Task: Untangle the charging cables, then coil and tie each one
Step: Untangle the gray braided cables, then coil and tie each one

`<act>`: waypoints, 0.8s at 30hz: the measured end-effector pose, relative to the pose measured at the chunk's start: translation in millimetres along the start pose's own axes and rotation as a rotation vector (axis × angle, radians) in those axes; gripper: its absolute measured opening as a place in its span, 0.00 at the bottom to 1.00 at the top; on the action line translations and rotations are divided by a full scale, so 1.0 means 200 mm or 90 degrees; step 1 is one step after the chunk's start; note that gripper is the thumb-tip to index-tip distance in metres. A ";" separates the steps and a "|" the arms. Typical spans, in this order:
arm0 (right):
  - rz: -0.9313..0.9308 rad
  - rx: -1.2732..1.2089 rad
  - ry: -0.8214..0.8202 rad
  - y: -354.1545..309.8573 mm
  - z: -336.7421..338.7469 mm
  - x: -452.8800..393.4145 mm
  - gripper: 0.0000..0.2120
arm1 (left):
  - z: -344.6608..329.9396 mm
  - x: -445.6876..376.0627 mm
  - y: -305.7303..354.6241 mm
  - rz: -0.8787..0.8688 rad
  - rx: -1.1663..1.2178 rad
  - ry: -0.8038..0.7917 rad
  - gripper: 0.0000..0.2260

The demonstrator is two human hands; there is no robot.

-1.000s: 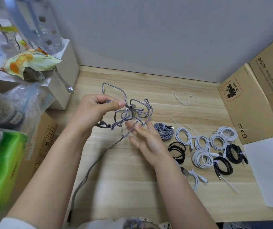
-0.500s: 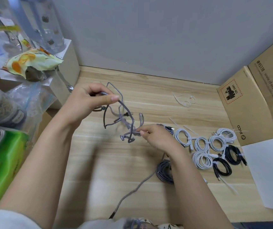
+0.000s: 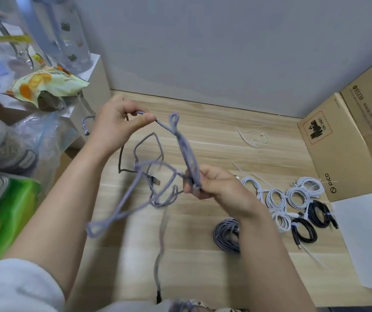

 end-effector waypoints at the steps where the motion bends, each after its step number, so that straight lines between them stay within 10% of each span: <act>1: 0.028 -0.100 -0.002 0.00 -0.03 -0.03 0.06 | -0.02 -0.01 -0.01 -0.006 -0.001 -0.005 0.06; 8: 0.070 -0.813 -0.011 0.09 -0.10 -0.24 0.07 | -0.13 0.06 -0.09 0.042 -0.135 -0.112 0.26; 18: 0.066 -1.053 0.231 0.25 0.10 -0.29 0.12 | -0.36 0.58 -0.02 0.326 0.308 -0.508 0.23; 21: 0.014 -0.962 0.298 0.28 0.14 -0.32 0.11 | -0.29 0.55 -0.02 0.352 0.509 -0.386 0.18; 24: -0.187 -0.480 0.304 0.33 0.11 -0.28 0.14 | -0.23 0.49 0.02 0.387 0.594 -0.263 0.17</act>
Point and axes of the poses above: each hand's wrist, its own x-axis away from the middle knuckle, its own z-axis out of the back of the hand, y = z × x, the point moved 9 cm from there along -x, towards the middle knuckle, and after that the axes turned 2 degrees about y, right-handed, at the moved point
